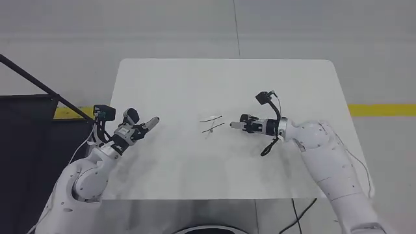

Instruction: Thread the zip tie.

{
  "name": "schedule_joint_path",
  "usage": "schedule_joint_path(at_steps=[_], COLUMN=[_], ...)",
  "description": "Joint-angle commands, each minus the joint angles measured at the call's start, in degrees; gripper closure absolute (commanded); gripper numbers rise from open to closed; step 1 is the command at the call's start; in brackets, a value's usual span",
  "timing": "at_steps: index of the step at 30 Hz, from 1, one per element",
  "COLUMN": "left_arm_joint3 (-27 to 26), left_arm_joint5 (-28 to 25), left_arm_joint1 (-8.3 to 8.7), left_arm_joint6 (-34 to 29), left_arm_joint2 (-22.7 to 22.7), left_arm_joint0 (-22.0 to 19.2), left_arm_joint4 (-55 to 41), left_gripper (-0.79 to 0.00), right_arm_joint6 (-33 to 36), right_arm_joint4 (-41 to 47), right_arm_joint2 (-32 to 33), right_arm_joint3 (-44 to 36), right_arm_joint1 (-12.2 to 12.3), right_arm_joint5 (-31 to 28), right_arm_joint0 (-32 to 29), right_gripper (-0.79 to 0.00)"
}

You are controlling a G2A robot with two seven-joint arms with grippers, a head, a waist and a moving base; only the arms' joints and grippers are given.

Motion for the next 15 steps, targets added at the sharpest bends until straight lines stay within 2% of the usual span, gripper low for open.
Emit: schedule_joint_path(at_steps=[1,6,9,12,15], left_arm_joint3=[0.00,0.00,0.00,0.00,0.00], left_arm_joint5=[0.00,0.00,0.00,0.00,0.00], left_arm_joint1=[0.00,0.00,0.00,0.00,0.00], left_arm_joint6=[0.00,0.00,0.00,0.00,0.00], left_arm_joint2=[0.00,0.00,0.00,0.00,0.00], left_arm_joint0=[0.00,0.00,0.00,0.00,0.00], left_arm_joint4=[0.00,0.00,0.00,0.00,0.00], left_gripper=[-0.785,-0.785,-0.785,-0.785,-0.785], right_arm_joint6=[-0.33,-1.00,-1.03,-0.89,-1.10], right_arm_joint4=[0.22,0.14,-0.05,-0.38,-0.32], right_arm_joint2=[-1.05,-3.73,-4.99,-6.33,-7.44], right_arm_joint3=[1.98,4.66,5.40,6.05,7.00], right_arm_joint1=[-0.34,-1.21,-1.62,-2.04,-2.46], right_arm_joint5=[-0.49,-1.30,-1.12,-0.56,-0.04], right_arm_joint0=[1.20,3.60,4.83,5.90,6.75], right_gripper=[-0.603,-0.563,-0.493,-0.483,-0.431])
